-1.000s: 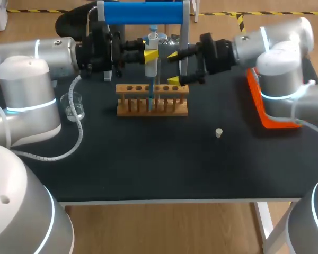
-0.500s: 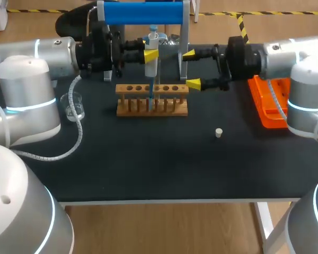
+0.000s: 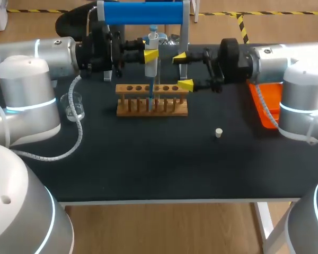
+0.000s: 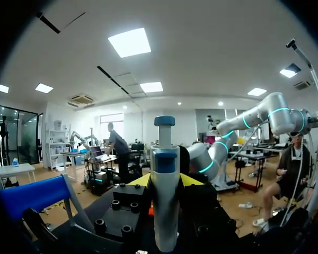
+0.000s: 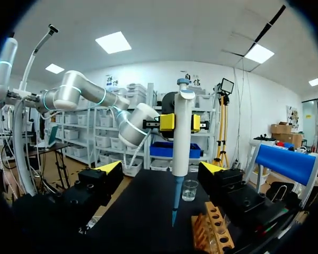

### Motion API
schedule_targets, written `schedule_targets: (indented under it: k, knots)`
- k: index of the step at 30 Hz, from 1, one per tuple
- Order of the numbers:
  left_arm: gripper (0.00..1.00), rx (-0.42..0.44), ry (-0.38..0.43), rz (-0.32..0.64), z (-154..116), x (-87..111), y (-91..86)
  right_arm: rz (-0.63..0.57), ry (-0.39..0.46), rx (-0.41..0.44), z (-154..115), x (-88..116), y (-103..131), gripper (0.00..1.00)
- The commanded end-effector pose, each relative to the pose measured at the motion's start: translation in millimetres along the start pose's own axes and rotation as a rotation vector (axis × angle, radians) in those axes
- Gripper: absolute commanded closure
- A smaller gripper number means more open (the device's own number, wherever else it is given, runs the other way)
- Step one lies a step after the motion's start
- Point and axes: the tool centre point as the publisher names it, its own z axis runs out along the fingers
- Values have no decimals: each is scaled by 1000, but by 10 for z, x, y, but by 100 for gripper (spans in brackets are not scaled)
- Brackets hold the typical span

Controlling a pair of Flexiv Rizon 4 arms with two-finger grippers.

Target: Invert the test tube, pick up the pipette, mount the tip to pipette, aspirate from beaker and dispense into the tube, eject the tip, return the pipette, and cap with the stopper.

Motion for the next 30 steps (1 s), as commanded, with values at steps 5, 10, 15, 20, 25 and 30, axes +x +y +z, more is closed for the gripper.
schedule_targets:
  k: [5,10,15,20,25,30]
  knots:
    - [100,2,-2,1,6,2,3,33,0,14,264,-144,15,12]
    - [100,2,-2,1,6,2,3,41,1,19,358,-193,34,14]
    - [100,2,-2,1,6,2,3,45,-1,21,421,-242,34,16]
    - [100,2,-2,1,6,2,3,43,-3,19,484,-269,50,17]
    - [100,2,-2,1,6,2,3,40,-3,19,540,-296,44,20]
    - [100,2,-2,1,6,2,3,33,-8,9,588,-332,58,26]
